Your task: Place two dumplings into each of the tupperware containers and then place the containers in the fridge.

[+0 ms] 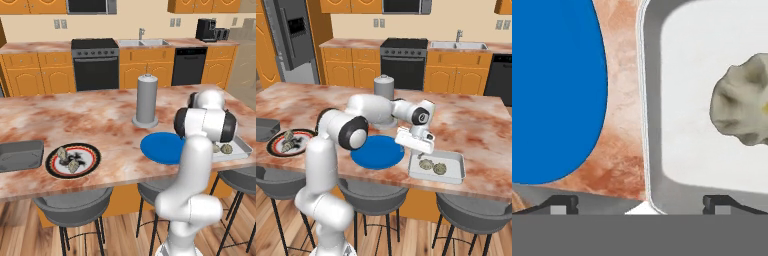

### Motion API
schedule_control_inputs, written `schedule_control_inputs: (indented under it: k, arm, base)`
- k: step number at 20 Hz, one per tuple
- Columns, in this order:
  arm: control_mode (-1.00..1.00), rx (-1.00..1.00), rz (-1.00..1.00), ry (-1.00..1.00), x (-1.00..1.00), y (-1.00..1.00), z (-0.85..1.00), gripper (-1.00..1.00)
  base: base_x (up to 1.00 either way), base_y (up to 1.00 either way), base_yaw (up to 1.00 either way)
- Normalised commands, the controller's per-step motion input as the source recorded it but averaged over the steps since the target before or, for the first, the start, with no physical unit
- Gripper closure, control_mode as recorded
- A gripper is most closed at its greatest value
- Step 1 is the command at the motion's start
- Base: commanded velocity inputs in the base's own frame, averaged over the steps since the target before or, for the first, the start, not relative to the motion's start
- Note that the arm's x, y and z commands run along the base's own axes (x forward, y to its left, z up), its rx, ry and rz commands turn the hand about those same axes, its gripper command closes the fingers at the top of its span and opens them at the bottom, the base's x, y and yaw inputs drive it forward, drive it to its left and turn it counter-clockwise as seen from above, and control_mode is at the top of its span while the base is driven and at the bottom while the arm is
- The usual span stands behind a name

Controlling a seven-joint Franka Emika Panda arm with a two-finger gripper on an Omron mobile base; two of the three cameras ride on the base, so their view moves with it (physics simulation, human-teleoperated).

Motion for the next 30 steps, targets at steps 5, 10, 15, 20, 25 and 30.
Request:
schedule_control_inputs:
  k: [5,10,15,20,25,30]
  arm:
    - [-1.0,-0.04,0.0,-0.2,0.02,0.16,-0.13,-1.0]
    - [-1.0,-0.01,0.0,-0.27,0.02,0.05,-0.3,-1.0]
    - [-1.0,-0.06,0.0,-0.01,0.03,0.03,-0.1,-1.0]
    - [-1.0,-0.06,0.0,-0.01,0.01,0.0,-0.08,-1.0]
    - [-1.0,-0.05,0.0,-0.04,0.12,0.0,-0.15,-1.0]
    - [-1.0,0.0,0.0,0.0,0.44,0.0,-0.06,-1.0]
  base:
    - [0.0,0.0,0.0]
    - [0.0,0.0,0.0]
    - [0.0,0.0,0.0]
    - [0.0,0.0,0.0]
    - [0.0,0.0,0.0]
    - [0.0,0.0,0.0]
